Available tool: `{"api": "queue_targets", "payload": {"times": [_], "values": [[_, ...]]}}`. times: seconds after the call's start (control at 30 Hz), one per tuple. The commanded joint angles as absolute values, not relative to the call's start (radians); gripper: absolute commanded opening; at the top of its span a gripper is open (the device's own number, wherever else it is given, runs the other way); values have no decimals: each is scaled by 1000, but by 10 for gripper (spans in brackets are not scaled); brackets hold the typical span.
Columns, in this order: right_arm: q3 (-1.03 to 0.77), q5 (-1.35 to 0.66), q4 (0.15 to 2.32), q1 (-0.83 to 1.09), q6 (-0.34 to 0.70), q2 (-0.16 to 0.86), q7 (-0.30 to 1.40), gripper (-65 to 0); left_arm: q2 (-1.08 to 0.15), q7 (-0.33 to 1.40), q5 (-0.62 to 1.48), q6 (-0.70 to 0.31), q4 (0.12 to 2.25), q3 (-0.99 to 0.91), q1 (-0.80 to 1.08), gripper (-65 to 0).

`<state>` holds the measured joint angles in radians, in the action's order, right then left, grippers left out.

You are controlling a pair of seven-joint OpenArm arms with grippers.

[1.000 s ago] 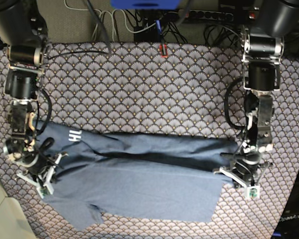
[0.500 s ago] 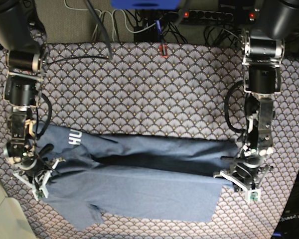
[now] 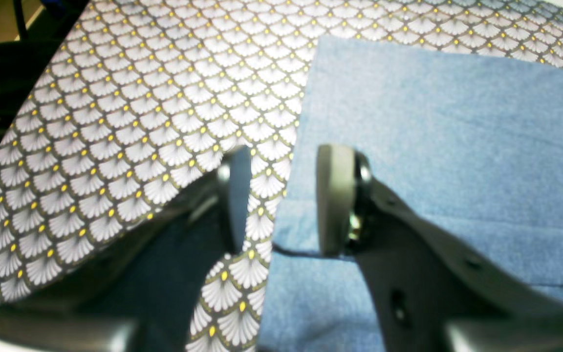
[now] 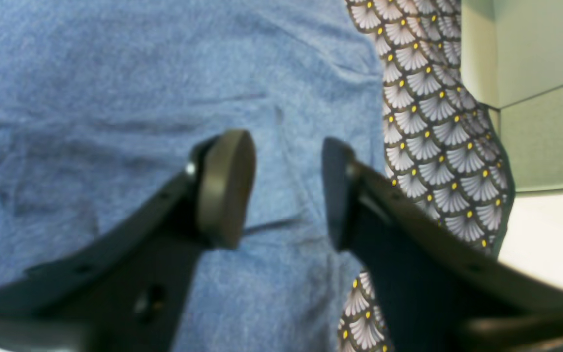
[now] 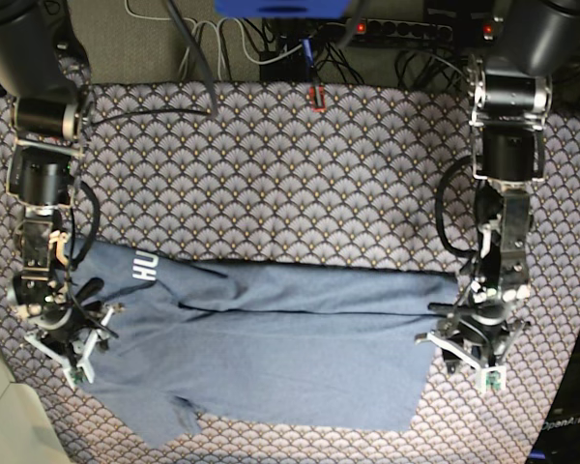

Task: Fold the T-shirt properly
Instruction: 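Lower the folded edge onto the shirt and open both grippers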

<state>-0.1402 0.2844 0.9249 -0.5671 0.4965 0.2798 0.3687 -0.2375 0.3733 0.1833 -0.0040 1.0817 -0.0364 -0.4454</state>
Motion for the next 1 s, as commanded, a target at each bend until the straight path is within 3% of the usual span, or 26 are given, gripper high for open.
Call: {"api": "queue_targets", "payload": {"times": [0.0, 0.4, 0.97], "values": [[-150, 282, 946, -599, 486, 292, 349, -335, -245, 352, 183, -4, 1107, -41, -452, -427], [-188, 278, 1201, -369, 486, 302, 363, -328, -185, 341, 193, -1, 1194, -127, -225, -426], [-189, 278, 1277, -302, 486, 303, 417, -329, -168, 343, 183, -4, 1191, -205, -217, -425]]}}
